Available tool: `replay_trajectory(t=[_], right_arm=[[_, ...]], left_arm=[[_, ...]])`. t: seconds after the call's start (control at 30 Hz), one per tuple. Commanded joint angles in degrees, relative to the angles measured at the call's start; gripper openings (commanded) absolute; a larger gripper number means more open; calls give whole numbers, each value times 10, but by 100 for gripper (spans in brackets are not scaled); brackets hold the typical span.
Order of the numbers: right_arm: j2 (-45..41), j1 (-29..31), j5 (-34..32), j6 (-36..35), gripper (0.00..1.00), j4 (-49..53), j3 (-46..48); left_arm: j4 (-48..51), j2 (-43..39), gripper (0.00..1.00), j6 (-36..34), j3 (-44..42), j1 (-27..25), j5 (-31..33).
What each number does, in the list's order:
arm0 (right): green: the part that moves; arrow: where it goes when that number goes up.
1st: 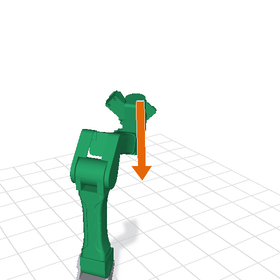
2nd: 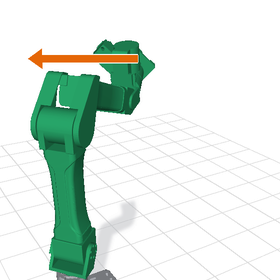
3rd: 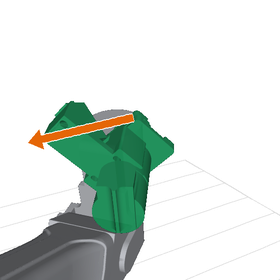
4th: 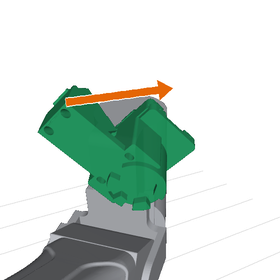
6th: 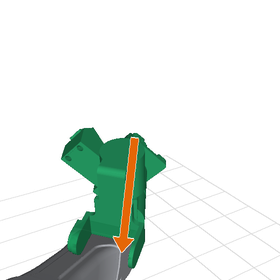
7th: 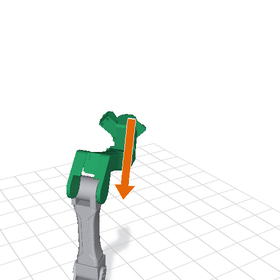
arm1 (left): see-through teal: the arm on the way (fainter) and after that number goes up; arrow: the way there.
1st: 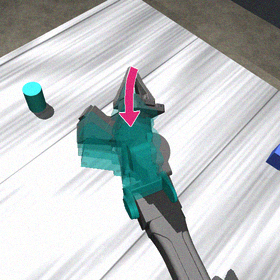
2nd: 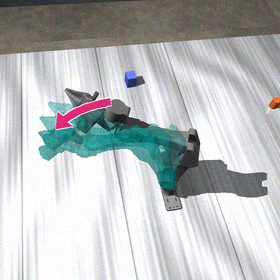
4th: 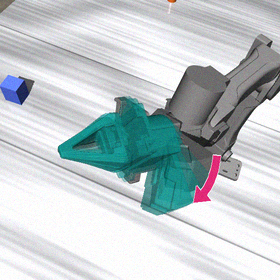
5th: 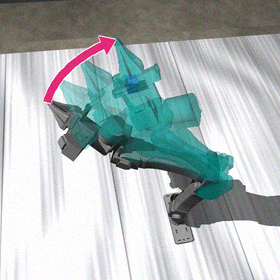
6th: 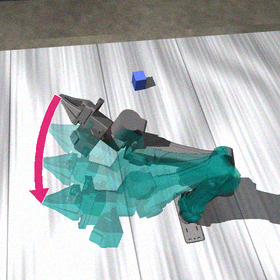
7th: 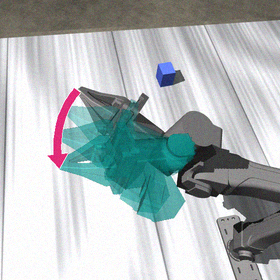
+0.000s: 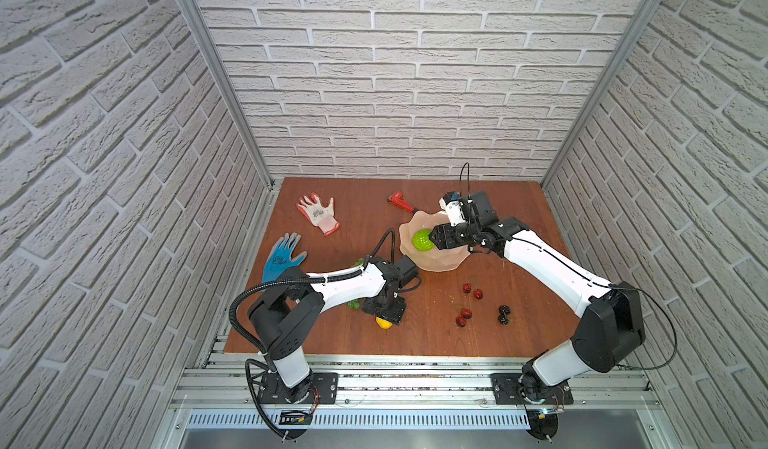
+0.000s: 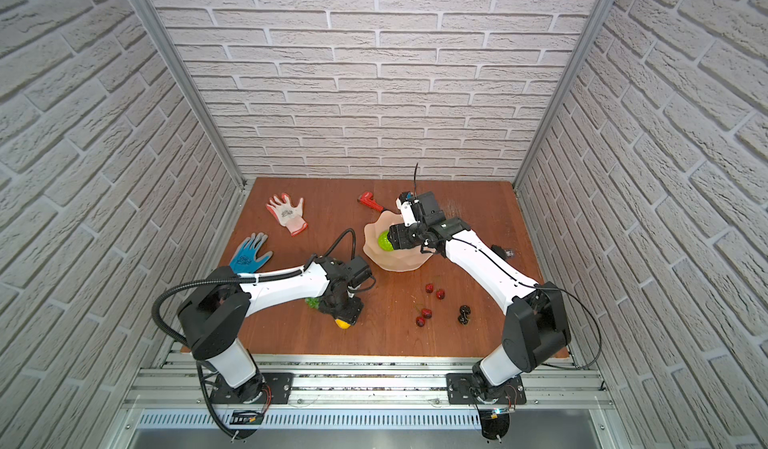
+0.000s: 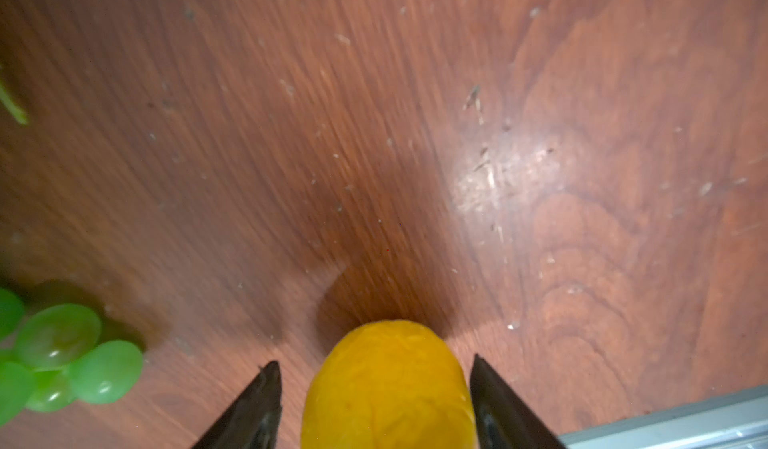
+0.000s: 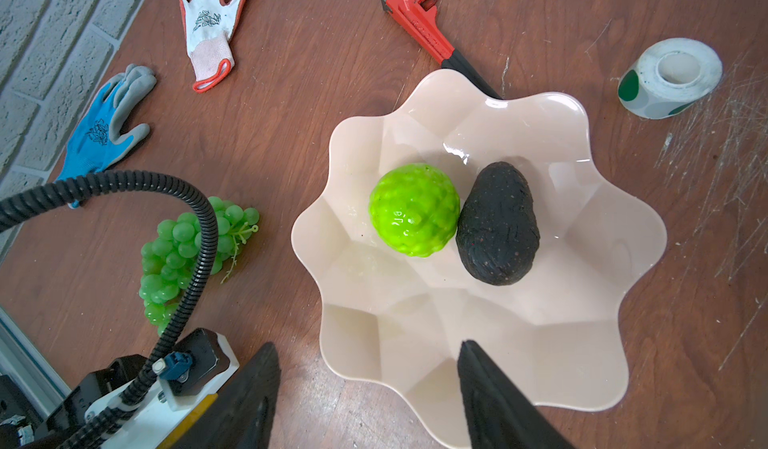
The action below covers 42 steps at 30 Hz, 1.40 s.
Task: Place and organize the fake fruits in the fruit bowl
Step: 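Lift the yellow pear over the bowl with the left gripper while the right draws back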
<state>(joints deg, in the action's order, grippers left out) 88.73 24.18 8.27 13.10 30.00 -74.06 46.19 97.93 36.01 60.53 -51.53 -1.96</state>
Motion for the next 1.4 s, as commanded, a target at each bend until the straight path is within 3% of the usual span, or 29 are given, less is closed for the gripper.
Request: replay_trajectory(t=[0.0,0.2,0.43,0.63,0.87,1.13,1.37], right_arm=[[4,2,7,-3,69,-25,8],[6,1,6,-4,69,-25,7],[3,2,7,-3,69,-25,4],[11,2,23,-1,69,-25,-7],[12,3,25,-11,69,-10,-25],[-48,3,21,-23,68,33,-23],[-138,3,-6,-35,68,76,18]], left_arm=[[-4,3,64,9,-5,-4,-10],[-2,-3,59,11,-5,-5,-12],[5,-21,44,10,-5,-5,-14],[3,-74,42,31,-3,-4,-20],[24,-109,42,-6,80,43,-42],[32,-13,42,-84,253,100,-76],[18,106,43,-121,384,107,-76]])
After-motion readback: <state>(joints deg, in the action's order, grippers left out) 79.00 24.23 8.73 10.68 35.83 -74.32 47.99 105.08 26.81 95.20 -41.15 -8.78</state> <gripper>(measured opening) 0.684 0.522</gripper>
